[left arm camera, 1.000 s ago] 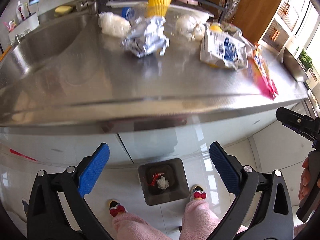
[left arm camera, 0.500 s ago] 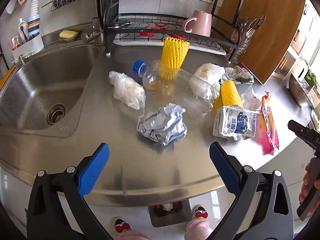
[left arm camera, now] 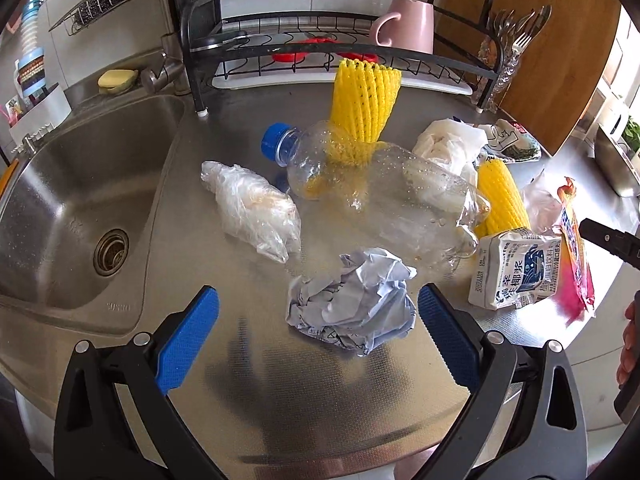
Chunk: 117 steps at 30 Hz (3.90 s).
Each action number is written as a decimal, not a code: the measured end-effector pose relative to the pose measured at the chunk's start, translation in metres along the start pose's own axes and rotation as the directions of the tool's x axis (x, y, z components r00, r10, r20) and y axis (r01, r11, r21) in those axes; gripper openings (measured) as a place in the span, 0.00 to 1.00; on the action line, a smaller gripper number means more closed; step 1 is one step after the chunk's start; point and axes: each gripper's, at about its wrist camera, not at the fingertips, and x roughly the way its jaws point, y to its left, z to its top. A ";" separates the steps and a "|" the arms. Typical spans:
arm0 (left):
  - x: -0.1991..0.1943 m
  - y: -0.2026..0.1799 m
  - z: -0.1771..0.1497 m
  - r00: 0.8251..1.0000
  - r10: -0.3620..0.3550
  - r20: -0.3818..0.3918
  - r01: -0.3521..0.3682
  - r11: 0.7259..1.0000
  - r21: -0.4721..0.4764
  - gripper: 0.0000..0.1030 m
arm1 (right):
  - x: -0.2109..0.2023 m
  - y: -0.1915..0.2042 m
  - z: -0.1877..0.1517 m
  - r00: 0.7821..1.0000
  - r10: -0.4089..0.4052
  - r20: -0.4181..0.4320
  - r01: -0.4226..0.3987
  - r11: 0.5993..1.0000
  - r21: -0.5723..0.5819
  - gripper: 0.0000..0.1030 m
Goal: Collect trash
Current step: 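Grasp the pink Mentos bag with the right tool while the left tool grasps the foil ball, then lower foil ball and Mentos bag over the bin and open both tools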
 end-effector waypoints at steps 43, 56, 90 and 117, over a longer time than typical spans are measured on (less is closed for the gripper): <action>-0.059 -0.012 -0.058 0.997 -0.075 0.008 0.075 0.997 -0.019 0.53 | -0.046 -0.008 -0.055 0.998 0.054 -0.016 -0.055 0.998 -0.037 0.05; -0.079 -0.038 -0.123 0.988 -0.143 -0.061 0.141 0.990 -0.025 0.53 | -0.083 0.001 -0.130 0.972 0.180 -0.153 -0.198 0.974 -0.109 0.05; 0.113 -0.047 -0.276 0.909 -0.189 -0.370 0.176 0.982 -0.068 0.53 | 0.132 0.008 -0.279 0.820 0.159 -0.549 -0.159 0.986 0.049 0.05; 0.171 -0.038 -0.294 0.849 -0.220 -0.481 0.179 0.975 -0.131 0.60 | 0.190 0.036 -0.289 0.737 0.162 -0.656 -0.127 0.987 0.101 0.33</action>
